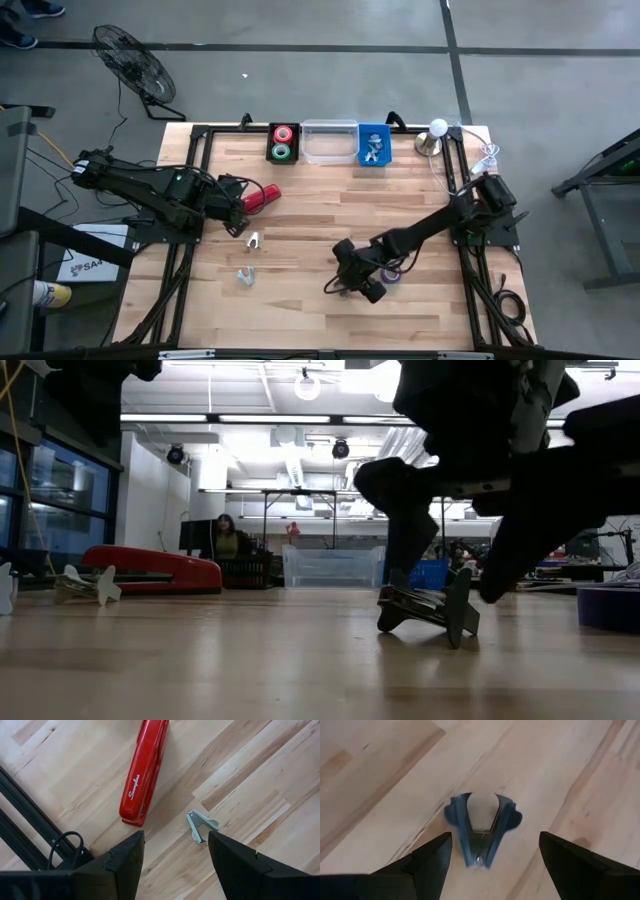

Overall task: Pick and place Stapler, Stapler remover, tape
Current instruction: Put the black staple remover into the blue bin, then put the blue staple remover into the blue bin

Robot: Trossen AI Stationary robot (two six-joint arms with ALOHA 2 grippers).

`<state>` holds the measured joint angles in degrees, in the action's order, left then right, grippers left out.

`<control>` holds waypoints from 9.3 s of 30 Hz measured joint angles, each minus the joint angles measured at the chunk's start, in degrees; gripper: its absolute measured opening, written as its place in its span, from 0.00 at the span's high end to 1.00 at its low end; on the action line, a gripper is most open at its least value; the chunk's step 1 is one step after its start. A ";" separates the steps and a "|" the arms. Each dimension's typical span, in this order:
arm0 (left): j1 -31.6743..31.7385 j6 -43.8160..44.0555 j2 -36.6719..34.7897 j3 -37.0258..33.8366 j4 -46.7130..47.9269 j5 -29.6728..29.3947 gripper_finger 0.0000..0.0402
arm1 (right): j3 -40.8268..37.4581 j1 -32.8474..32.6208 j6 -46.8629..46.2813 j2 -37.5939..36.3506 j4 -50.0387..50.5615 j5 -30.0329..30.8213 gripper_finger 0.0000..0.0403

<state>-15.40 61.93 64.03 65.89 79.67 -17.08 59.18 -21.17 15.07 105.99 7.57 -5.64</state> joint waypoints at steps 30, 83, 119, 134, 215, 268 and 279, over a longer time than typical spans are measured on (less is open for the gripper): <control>0.00 -1.67 0.00 0.00 1.49 0.15 0.46 | 0.00 -2.40 -1.31 3.72 -6.99 3.85 0.54; 0.00 -5.14 0.01 0.00 -2.13 -4.21 0.46 | 0.00 43.39 -49.78 -23.46 21.73 23.92 0.77; -0.02 -3.12 0.00 0.00 -3.40 -1.70 0.46 | 0.00 59.10 -42.02 -7.33 11.15 12.53 0.70; 0.00 -1.23 0.02 0.00 -3.27 -1.38 0.46 | 0.00 59.17 -41.74 -7.34 11.45 11.26 0.49; -19.96 71.24 36.76 0.00 -24.70 21.75 0.15 | -0.02 48.00 -29.97 -33.35 23.10 -0.86 0.38; -20.61 75.36 43.95 0.04 -18.12 11.98 0.42 | -0.02 48.00 -30.14 -33.35 23.35 -1.63 0.38; -20.57 74.87 43.95 0.04 -18.67 12.43 0.57 | -0.02 48.00 -30.21 -33.35 23.48 -1.63 0.38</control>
<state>-35.97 136.80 107.98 65.93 61.00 -4.66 59.16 26.83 -15.14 72.64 31.05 -7.27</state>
